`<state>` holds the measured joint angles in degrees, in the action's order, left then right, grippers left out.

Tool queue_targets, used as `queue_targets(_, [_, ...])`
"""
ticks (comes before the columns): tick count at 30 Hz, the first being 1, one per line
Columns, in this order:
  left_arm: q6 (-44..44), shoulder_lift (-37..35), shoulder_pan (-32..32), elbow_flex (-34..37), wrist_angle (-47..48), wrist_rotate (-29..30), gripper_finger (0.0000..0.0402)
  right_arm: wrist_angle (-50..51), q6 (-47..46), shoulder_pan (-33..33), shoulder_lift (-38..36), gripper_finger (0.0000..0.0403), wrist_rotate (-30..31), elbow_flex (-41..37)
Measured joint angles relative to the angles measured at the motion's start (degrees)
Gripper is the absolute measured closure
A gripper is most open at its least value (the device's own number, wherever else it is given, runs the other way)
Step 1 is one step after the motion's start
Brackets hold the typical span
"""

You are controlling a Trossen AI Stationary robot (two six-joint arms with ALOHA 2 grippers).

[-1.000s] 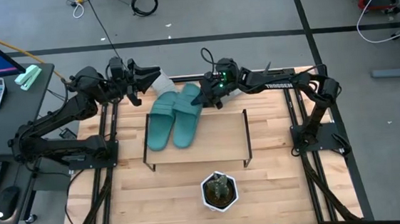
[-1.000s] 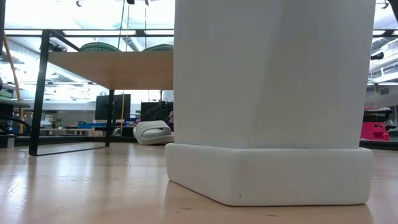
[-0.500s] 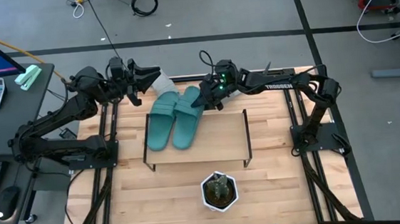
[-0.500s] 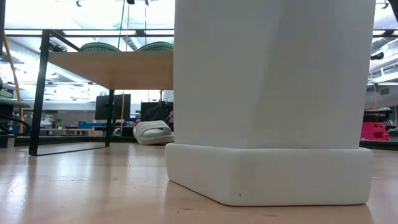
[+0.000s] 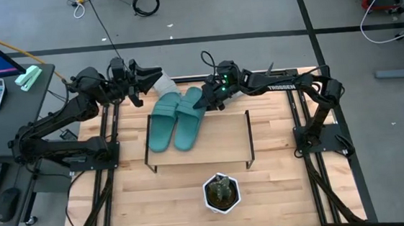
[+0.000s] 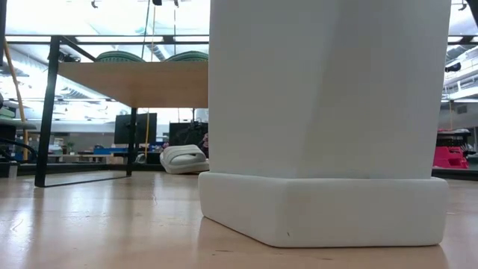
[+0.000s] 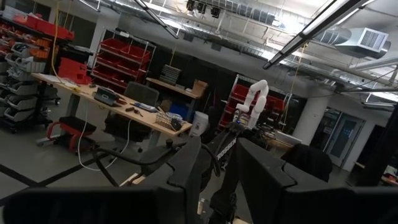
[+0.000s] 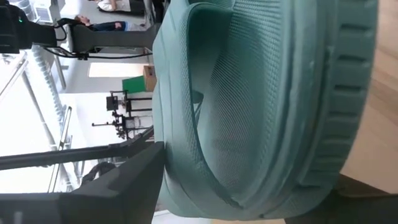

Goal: Pick and place slides into the shelf
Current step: Put the green slipper on the shelf

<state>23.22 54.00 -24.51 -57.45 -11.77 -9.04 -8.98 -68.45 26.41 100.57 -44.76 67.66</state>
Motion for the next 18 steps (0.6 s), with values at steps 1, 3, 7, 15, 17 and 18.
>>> queue_targets(1, [0.00,0.00,0.00,0.00,0.02,0.00,0.0294,0.01,-0.12,0.00,0.00,0.0127,-0.33,0.00])
queue_targets(3, [0.00,0.00,-0.01,0.00,0.01,0.00,0.0294,-0.03,-0.38,0.04,-0.02,0.0125,-0.81,0.00])
queue_targets(7, [-0.03,0.00,-0.02,0.00,0.01,0.30,0.0294,0.23,-0.50,0.03,-0.49,0.0123,-1.92,0.27])
queue_targets(15, [-0.41,0.00,-0.02,0.00,-0.15,0.46,0.0294,7.87,3.61,-0.02,-0.81,0.0123,0.22,2.58])
queue_targets(17, [-0.51,0.00,-0.02,0.00,-0.16,0.79,0.0294,10.16,4.36,-0.02,-0.81,0.0119,0.82,2.58])
queue_targets(18, [-0.52,0.00,-0.02,0.00,-0.18,0.87,0.0294,10.61,4.75,-0.14,-0.81,0.0116,1.00,2.58])
